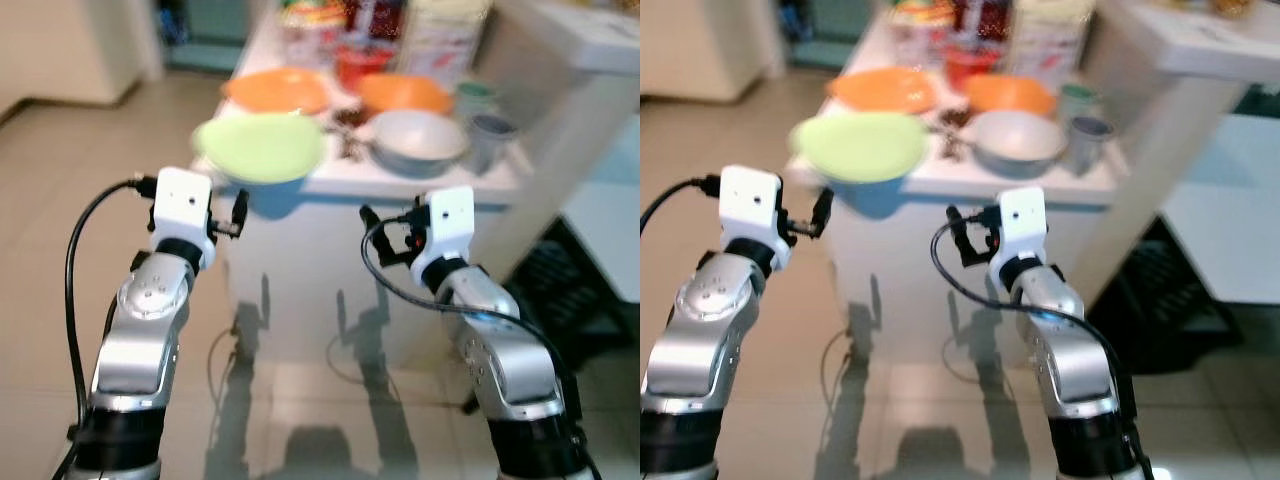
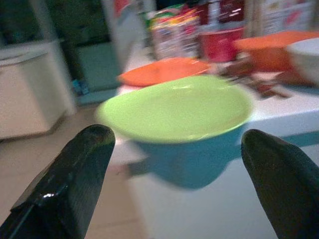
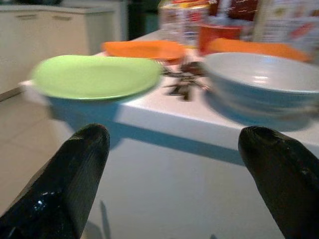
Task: Setting the table
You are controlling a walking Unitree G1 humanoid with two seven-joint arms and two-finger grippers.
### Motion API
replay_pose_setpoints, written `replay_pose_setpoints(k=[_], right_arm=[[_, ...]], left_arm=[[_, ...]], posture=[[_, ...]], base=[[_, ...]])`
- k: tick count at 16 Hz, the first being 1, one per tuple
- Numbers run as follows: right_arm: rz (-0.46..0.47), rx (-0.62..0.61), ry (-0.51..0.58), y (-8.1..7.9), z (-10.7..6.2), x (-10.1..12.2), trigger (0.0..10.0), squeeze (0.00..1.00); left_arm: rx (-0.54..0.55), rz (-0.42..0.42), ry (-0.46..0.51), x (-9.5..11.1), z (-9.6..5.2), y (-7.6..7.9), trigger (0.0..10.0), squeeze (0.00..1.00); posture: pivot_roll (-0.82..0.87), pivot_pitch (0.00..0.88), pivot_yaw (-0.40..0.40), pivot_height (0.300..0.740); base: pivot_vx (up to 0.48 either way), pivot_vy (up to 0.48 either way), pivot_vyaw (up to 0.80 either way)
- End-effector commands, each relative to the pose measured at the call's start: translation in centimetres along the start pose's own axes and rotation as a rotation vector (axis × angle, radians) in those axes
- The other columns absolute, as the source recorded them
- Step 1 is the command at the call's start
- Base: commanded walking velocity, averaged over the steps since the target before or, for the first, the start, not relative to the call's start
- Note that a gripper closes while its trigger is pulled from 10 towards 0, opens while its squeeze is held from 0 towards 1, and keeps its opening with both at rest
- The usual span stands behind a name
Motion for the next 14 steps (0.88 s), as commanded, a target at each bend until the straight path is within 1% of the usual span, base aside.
replay_pose_setpoints(k=[1, 2, 3, 4, 5, 6, 7, 8, 9, 10, 11, 12, 13, 14], right_arm=[[-0.010, -0.025, -0.001, 1.2, -0.5, -0.1, 10.0, 0.00], [-0.004, -0.011, 0.009, 1.1, -0.5, 0.1, 10.0, 0.00], [-0.015, 0.022, 0.027, 0.7, -0.6, 0.5, 10.0, 0.00], [-0.019, 0.037, 0.032, 0.6, -0.7, 0.5, 10.0, 0.00], [-0.011, 0.097, 0.039, 0.0, -0.9, 0.6, 10.0, 0.00], [-0.007, 0.148, 0.048, -0.5, -1.2, 0.8, 10.0, 0.00], [-0.006, 0.176, 0.057, -0.6, -1.4, 1.0, 10.0, 0.00], [-0.007, 0.193, 0.061, -0.6, -1.5, 1.1, 10.0, 0.00], [-0.007, 0.207, 0.067, -0.6, -1.7, 1.2, 10.0, 0.00], [-0.006, 0.216, 0.069, -0.6, -1.8, 1.3, 10.0, 0.00], [-0.005, 0.222, 0.071, -0.7, -1.8, 1.3, 10.0, 0.00], [0.002, 0.255, 0.068, -0.9, -2.0, 1.3, 10.0, 0.00], [0.013, 0.283, 0.064, -1.2, -2.2, 1.2, 10.0, 0.00], [0.018, 0.301, 0.061, -1.4, -2.2, 1.2, 10.0, 0.00]], left_arm=[[-0.054, -0.015, -0.003, 0.2, 0.3, 1.3, 10.0, 0.00], [-0.067, -0.046, -0.008, 0.2, 0.3, 1.5, 10.0, 0.00], [-0.074, -0.082, -0.012, 0.2, 0.2, 1.5, 10.0, 0.00], [-0.074, -0.095, -0.017, 0.2, 0.1, 1.4, 10.0, 0.00], [-0.073, -0.126, -0.025, 0.1, 0.0, 1.2, 10.0, 0.00], [-0.053, -0.138, -0.036, -0.1, -0.1, 0.8, 10.0, 0.00], [-0.038, -0.137, -0.044, -0.2, -0.2, 0.3, 10.0, 0.00], [-0.031, -0.154, -0.035, 0.0, -0.3, 0.0, 10.0, 0.00], [-0.020, -0.203, -0.022, 0.3, -0.5, -0.5, 10.0, 0.00], [-0.016, -0.246, -0.026, 0.4, -0.6, -0.8, 10.0, 0.16], [-0.015, -0.273, -0.030, 0.4, -0.7, -0.9, 10.0, 0.16], [0.034, -0.404, -0.096, -0.6, -0.6, -1.8, 10.0, 1.00], [0.060, -0.516, -0.137, -1.2, -0.5, -2.2, 10.0, 1.00], [0.050, -0.609, -0.147, -1.5, -0.3, -2.1, 10.0, 1.00]], posture=[[0.04, 0.000, -0.061, 0.740], [0.04, 0.000, -0.060, 0.740], [0.04, 0.000, -0.059, 0.740], [0.04, 0.000, -0.059, 0.740], [0.04, 0.000, -0.059, 0.740], [0.04, 0.000, -0.059, 0.740], [0.04, 0.000, -0.058, 0.740], [0.04, 0.000, -0.058, 0.740], [0.04, 0.000, -0.058, 0.740], [0.04, 0.000, -0.058, 0.740], [0.04, 0.000, -0.058, 0.740], [0.04, 0.000, -0.060, 0.740], [0.03, 0.000, -0.058, 0.740], [0.03, 0.000, -0.056, 0.740]], base=[[0.379, 0.000, -0.78], [0.368, 0.000, -0.60], [0.364, 0.000, 0.00], [0.364, 0.000, 0.00], [0.326, 0.000, 0.00], [0.000, 0.000, 0.00], [0.000, 0.000, 0.00], [0.000, 0.000, 0.00], [0.000, 0.000, 0.00], [0.000, 0.000, 0.00], [0.000, 0.000, 0.00], [0.000, 0.000, 0.00], [0.000, 0.000, 0.00], [0.000, 0.000, 0.00]])
Point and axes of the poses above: a point about 5 cm out from each wrist's last joint towards the gripper, its own z axis pointing out of the wrist towards the gripper, its own x axis along the axis of the wrist's last joint, y = z × x, the point moved 3 cm from there along z, pointing out of the wrist towards the gripper, and after that the axes turned 1 degree about z, right-handed, at the moved point
